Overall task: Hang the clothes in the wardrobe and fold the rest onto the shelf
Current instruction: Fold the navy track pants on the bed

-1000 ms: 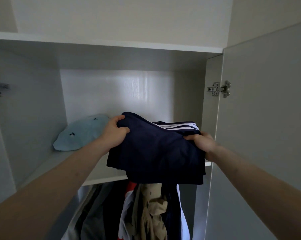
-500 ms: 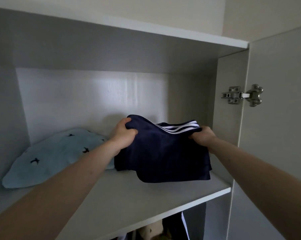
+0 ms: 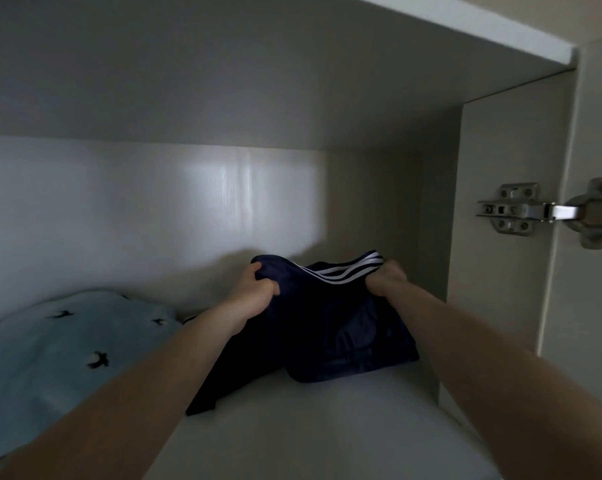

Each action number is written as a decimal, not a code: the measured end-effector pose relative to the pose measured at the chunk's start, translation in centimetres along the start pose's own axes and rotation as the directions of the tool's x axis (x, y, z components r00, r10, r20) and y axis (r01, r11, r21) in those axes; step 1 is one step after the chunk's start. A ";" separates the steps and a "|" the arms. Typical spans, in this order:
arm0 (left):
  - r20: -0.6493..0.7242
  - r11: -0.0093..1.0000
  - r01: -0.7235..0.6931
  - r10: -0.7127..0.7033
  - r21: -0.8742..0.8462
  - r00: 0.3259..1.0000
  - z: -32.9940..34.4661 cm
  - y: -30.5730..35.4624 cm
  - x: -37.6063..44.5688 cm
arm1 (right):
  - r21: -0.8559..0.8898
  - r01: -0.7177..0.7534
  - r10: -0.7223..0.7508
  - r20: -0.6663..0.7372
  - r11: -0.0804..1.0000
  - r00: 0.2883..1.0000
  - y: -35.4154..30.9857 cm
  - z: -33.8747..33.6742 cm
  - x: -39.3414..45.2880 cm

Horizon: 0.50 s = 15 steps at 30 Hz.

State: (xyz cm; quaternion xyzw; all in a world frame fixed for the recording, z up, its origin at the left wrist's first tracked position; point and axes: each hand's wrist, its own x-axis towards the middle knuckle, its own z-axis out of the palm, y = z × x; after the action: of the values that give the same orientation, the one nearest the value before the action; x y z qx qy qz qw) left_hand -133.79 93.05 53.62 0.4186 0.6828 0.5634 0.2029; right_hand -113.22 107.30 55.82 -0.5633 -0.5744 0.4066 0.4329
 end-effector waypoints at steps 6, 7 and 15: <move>0.068 1.000 0.020 -0.018 -0.022 0.998 4.0 -2.0 4.7 | -0.232 0.093 -0.131 -0.153 0.968 0.979 3.3 3.3 9.2; 0.079 0.999 0.032 -0.029 -0.038 0.996 4.7 -2.2 5.4 | -0.253 0.100 -0.150 -0.186 0.962 0.971 3.1 3.3 8.8; 0.180 0.989 0.144 -0.137 -0.026 0.974 9.5 -5.2 8.5 | -0.461 0.243 -0.279 -0.011 0.854 0.960 7.6 6.9 2.8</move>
State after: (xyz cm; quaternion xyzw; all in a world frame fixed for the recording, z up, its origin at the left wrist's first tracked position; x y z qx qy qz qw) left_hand -133.29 105.47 47.74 0.4137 0.6789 0.5210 0.3105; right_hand -117.51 110.48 46.66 -0.5809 -0.7075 0.1761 0.3620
